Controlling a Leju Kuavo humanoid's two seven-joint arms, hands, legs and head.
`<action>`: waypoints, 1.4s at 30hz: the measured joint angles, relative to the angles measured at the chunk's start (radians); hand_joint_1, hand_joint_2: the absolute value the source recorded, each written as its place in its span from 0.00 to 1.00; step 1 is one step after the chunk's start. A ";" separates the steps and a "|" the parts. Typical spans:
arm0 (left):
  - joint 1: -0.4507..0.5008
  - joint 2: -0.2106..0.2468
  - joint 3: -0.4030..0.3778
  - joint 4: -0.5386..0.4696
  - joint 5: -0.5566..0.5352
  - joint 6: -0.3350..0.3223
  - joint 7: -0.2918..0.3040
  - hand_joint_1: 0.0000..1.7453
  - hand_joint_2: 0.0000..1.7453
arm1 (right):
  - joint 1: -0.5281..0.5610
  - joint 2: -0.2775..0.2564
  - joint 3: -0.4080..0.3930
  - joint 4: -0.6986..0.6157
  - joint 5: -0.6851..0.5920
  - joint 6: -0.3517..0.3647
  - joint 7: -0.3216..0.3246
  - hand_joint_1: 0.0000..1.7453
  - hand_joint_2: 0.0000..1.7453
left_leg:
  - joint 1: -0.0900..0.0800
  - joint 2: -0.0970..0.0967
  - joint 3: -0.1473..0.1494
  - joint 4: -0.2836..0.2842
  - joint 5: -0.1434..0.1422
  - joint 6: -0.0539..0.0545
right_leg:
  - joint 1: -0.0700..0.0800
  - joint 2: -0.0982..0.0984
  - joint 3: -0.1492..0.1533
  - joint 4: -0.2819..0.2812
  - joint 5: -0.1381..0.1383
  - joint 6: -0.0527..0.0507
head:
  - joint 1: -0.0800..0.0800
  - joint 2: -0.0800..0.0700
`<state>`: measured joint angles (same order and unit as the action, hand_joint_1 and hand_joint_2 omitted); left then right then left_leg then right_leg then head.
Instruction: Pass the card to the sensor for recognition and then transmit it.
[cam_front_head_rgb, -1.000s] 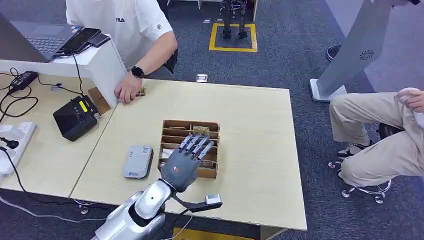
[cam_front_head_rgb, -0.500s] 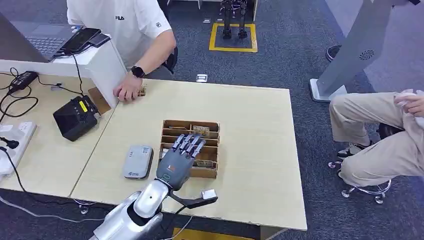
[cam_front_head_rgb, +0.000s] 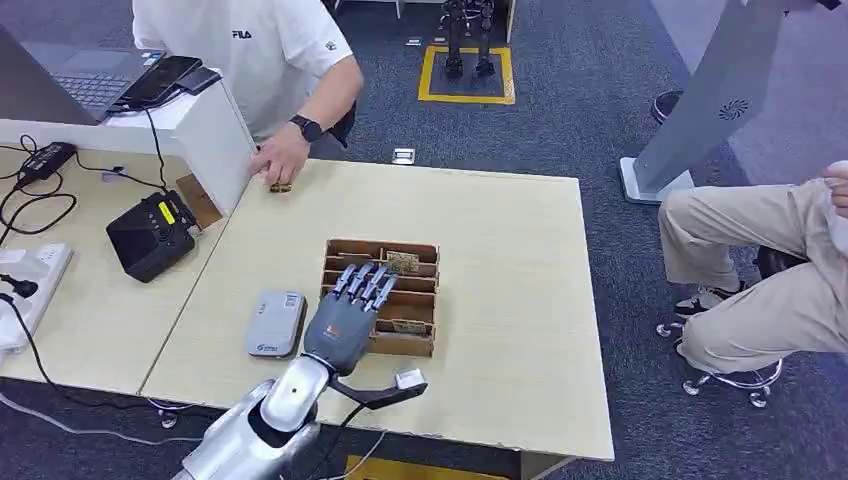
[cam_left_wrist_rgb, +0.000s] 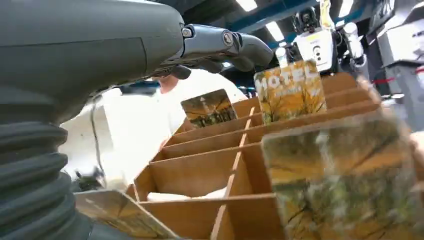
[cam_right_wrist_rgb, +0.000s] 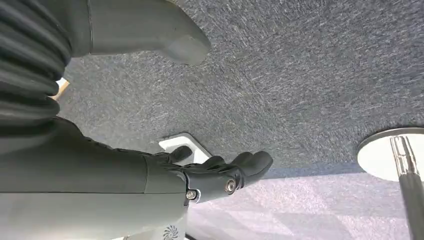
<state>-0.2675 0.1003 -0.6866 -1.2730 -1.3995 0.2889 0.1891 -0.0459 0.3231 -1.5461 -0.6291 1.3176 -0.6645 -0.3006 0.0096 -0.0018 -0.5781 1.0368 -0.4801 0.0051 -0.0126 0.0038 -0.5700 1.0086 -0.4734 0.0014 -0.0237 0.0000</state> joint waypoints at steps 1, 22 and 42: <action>0.004 -0.001 0.001 -0.002 0.061 0.019 -0.051 0.00 1.00 | 0.000 0.000 0.000 0.000 0.000 0.000 -0.005 0.00 1.00 | 0.000 0.000 0.000 0.000 0.000 0.000 | 0.000 0.000 0.000 0.000 0.000 0.000 | 0.000 0.000; 0.055 -0.004 0.008 -0.137 0.352 0.021 -0.302 0.00 1.00 | -0.001 0.000 0.000 0.000 -0.014 0.000 -0.050 0.00 1.00 | 0.000 0.000 0.000 0.000 0.000 0.000 | 0.000 0.000 0.000 0.000 0.000 0.000 | 0.000 0.000; 0.070 0.021 0.008 -0.170 0.311 0.016 -0.305 0.00 1.00 | 0.000 0.000 0.000 0.000 -0.025 0.000 -0.047 0.00 1.00 | 0.000 0.000 0.000 0.000 0.000 0.000 | 0.000 0.000 0.000 0.000 0.000 0.000 | 0.000 0.000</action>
<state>-0.1979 0.1209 -0.6783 -1.4428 -1.0880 0.3048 -0.1156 -0.0464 0.3231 -1.5461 -0.6287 1.2925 -0.6645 -0.3479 0.0097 -0.0018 -0.5784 1.0368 -0.4800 0.0052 -0.0126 0.0037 -0.5701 1.0086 -0.4734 0.0014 -0.0236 0.0000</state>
